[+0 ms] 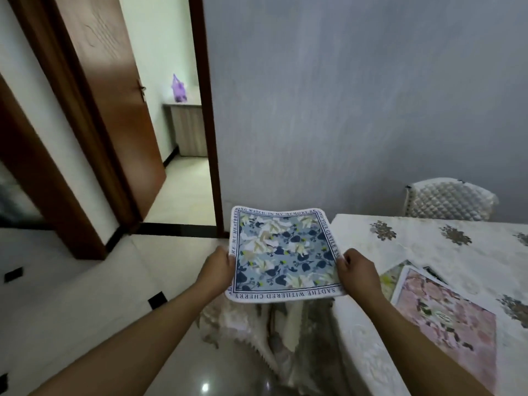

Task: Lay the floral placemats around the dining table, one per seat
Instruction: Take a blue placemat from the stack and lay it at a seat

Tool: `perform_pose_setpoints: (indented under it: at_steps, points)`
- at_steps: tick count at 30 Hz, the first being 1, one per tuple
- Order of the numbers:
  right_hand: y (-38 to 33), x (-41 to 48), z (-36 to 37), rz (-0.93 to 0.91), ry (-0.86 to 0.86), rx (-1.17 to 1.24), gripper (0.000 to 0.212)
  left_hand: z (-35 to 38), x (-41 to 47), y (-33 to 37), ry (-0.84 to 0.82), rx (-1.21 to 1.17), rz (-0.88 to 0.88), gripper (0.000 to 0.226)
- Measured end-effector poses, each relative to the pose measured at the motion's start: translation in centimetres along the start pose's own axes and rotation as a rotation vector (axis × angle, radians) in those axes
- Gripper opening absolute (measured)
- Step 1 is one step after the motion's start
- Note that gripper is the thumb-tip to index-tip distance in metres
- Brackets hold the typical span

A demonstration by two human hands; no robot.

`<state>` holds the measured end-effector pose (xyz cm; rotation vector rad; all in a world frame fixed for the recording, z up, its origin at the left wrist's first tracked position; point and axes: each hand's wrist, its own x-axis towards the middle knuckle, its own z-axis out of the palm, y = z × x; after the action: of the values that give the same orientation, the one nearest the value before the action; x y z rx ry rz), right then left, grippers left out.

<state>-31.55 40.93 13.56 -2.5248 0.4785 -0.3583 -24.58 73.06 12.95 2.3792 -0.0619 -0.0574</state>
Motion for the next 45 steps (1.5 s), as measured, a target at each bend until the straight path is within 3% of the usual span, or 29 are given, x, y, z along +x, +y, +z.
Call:
perform_pose_setpoints:
  at_steps: [16, 29, 36, 45]
  points:
    - [-14.0, 16.4, 16.2, -0.079, -0.166, 0.059, 0.027, -9.5, 18.6, -9.6, 0.072, 0.14, -0.136, 0.022]
    - [-24.4, 29.3, 28.7, 0.037, -0.039, -0.027, 0.032, -15.6, 39.8, -17.9, -0.071, 0.128, -0.017, 0.022]
    - [-28.6, 33.7, 28.9, 0.162, 0.085, -0.037, 0.03, -18.3, 52.5, -15.9, -0.211, 0.248, 0.203, 0.022]
    - [-24.6, 43.6, 25.5, 0.399, 0.202, -0.119, 0.025, -10.8, 66.3, -6.1, -0.368, 0.195, 0.473, 0.023]
